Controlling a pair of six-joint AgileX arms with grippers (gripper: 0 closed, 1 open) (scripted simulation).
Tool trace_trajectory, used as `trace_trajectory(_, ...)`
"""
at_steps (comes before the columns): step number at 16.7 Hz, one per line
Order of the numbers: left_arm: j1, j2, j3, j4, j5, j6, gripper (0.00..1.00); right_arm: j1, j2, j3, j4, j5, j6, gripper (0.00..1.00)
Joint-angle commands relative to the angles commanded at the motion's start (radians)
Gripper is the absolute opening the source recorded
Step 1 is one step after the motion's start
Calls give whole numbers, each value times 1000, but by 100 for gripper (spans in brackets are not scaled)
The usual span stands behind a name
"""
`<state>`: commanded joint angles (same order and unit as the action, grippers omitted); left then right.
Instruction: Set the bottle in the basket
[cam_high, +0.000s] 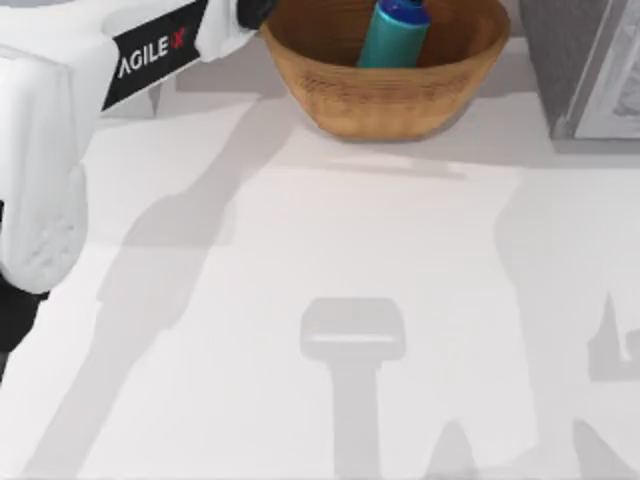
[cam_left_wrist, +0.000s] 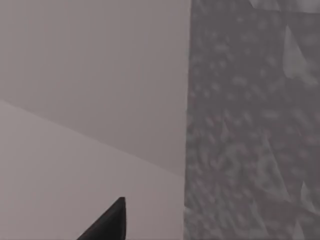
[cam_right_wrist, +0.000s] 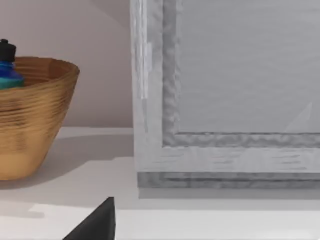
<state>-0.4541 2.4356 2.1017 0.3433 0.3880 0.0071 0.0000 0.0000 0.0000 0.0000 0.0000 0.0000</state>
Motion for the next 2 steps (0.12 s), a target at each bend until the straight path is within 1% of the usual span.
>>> trace_trajectory(2, 0, 0, 0, 0, 0, 0, 100, 0, 0, 0, 0, 0, 0, 100)
